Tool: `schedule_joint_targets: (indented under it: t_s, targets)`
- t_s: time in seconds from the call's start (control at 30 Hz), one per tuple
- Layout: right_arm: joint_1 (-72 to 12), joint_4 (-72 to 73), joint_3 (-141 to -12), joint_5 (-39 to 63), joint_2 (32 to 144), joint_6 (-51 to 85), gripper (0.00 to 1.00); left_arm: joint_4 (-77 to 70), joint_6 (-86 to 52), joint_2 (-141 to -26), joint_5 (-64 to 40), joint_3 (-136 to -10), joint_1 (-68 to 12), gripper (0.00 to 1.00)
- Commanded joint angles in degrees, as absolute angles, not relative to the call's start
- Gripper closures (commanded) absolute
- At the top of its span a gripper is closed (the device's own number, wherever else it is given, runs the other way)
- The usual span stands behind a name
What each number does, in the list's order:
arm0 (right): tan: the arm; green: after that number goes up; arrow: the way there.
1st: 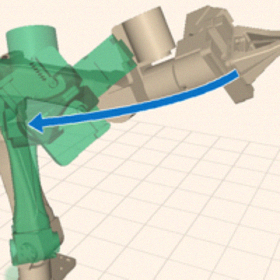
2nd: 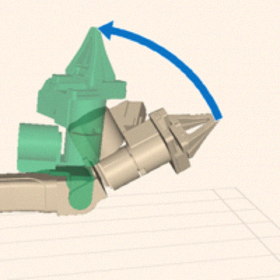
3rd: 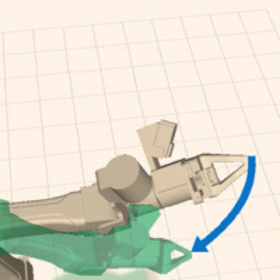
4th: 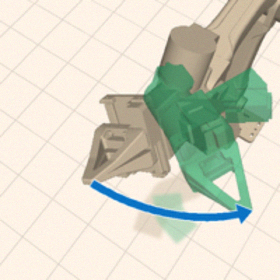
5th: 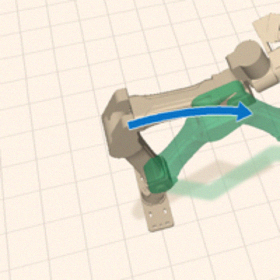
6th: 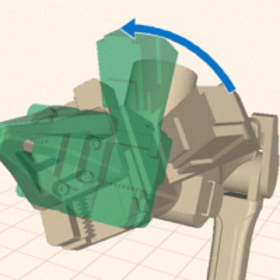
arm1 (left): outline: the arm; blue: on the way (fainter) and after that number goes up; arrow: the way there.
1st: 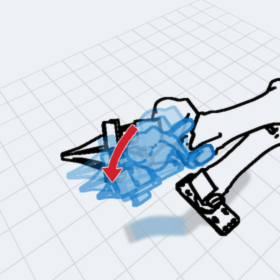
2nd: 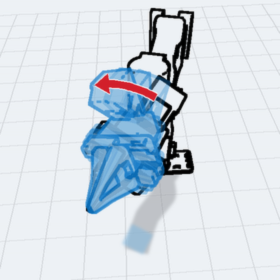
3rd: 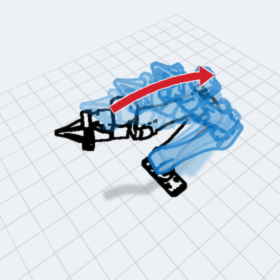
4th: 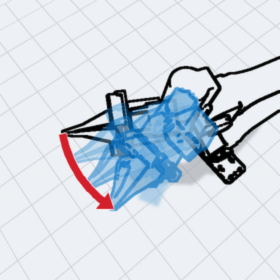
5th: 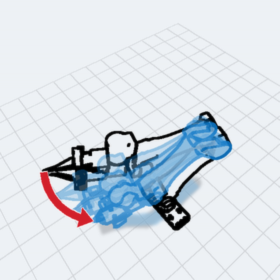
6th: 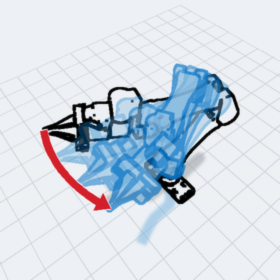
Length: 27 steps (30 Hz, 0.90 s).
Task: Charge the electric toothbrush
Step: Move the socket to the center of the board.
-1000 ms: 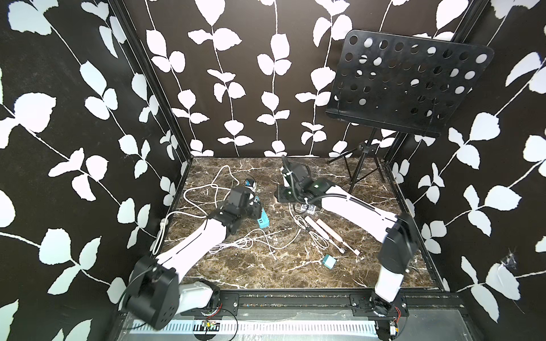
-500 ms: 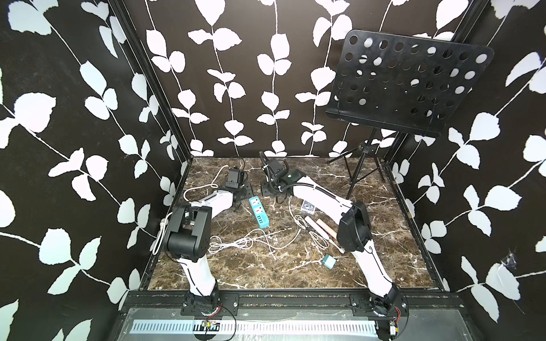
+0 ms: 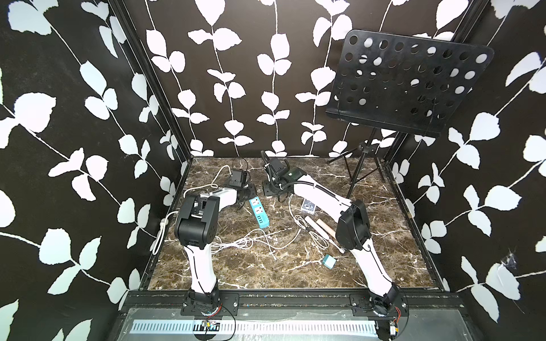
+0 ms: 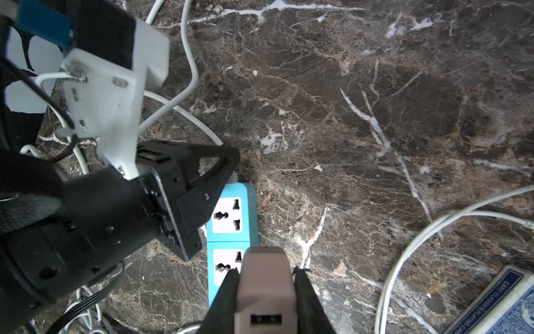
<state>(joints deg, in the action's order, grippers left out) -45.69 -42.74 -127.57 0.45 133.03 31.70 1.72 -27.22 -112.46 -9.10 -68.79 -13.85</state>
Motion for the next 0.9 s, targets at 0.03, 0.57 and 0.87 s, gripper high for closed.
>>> schedule_joint_targets:
  t_s: [0.03, 0.57, 0.87]
  targets:
    - [-45.66, -43.76, -129.37, 0.43, 133.72, 31.07, 0.87, 1.49, -26.77, -110.82, -13.32, -66.64, -15.3, 0.89]
    - [-47.35, -47.46, -128.51, 4.6, 133.74, 27.97, 0.9, 2.09, -26.7, -96.29, -4.93, -55.96, -16.11, 0.73]
    - [-48.97, -53.14, -132.29, 5.65, 137.46, 25.11, 0.9, 7.83, -24.99, -85.34, 0.35, -47.97, -15.92, 0.66]
